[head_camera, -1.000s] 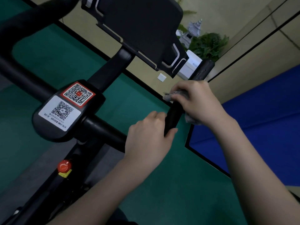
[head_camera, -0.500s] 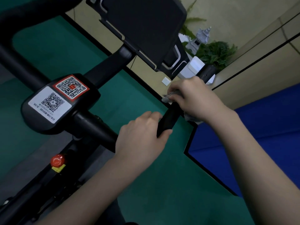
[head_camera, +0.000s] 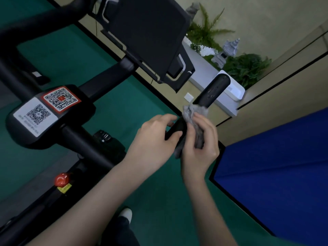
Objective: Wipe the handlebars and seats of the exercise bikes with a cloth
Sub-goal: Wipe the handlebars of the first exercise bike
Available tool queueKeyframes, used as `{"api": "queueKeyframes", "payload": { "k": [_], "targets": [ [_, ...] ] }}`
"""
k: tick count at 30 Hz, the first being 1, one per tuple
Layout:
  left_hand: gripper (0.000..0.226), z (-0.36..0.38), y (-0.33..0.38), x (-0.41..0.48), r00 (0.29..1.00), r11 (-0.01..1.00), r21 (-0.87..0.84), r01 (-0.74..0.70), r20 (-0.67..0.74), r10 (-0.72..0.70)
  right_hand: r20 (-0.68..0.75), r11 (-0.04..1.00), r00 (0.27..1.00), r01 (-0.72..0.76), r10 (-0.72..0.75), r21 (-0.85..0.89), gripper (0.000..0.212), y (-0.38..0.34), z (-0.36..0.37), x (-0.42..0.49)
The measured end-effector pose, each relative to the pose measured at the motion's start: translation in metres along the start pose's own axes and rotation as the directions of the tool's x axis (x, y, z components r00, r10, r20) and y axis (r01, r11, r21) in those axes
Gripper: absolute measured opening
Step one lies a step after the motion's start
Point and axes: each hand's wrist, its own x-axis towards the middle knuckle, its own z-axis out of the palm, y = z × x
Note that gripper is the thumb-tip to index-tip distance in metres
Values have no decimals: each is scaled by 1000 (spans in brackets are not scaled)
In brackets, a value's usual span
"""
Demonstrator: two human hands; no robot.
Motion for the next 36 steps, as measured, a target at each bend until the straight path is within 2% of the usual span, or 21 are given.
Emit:
{"api": "queueKeyframes", "payload": {
  "k": [4, 7, 10, 13, 16, 18, 20, 22, 25, 29, 32, 36],
  "targets": [
    [29, 3, 0, 2, 1000, 1000, -5, -17, -22, 17, -172, 979, 965, -184, 197, 89, 14, -5, 9, -10],
    [30, 3, 0, 2, 999, 1000, 13, -21, -35, 22, -291, 951, 906, -281, 308, 132, 13, -8, 19, 2],
    [31, 4, 0, 2, 999, 1000, 15, -15, -47, 15, -319, 881, 826, -394, 464, 260, 12, -10, 23, -1],
    [31, 5, 0, 4, 998, 999, 28, -15, -53, 16, -256, 730, 702, -538, 665, 420, 11, -13, 24, -17],
    [31, 5, -1, 3, 997, 999, 27, -27, -67, 29, -162, 562, 574, -637, 803, 527, 11, -16, 26, -27],
    [32, 7, -2, 3, 996, 999, 22, -37, -76, 38, -89, 441, 488, -678, 868, 588, 10, -13, 28, -21],
    [31, 7, -3, 3, 996, 999, 0, -39, -85, 39, 34, 275, 399, -689, 916, 671, 7, -7, 30, -10],
    [30, 6, -4, 3, 996, 999, -23, -37, -87, 35, 164, 122, 336, -686, 927, 717, 15, 0, 31, -2],
    [31, 5, -5, 5, 998, 999, -33, -16, -67, 14, 344, -24, 317, -704, 884, 710, 17, 2, 30, -4],
    [29, 3, -5, 6, 999, 997, -72, -23, -50, 20, 520, -147, 307, -737, 798, 660, 11, -4, 23, -25],
    [30, 4, -5, 5, 998, 997, -69, -43, -54, 40, 532, -152, 313, -738, 786, 658, 13, -6, 19, -23],
    [29, 5, -5, 4, 995, 998, -9, -56, -77, 55, 404, -59, 352, -689, 845, 723, 27, -3, 23, -14]
  ]
}}
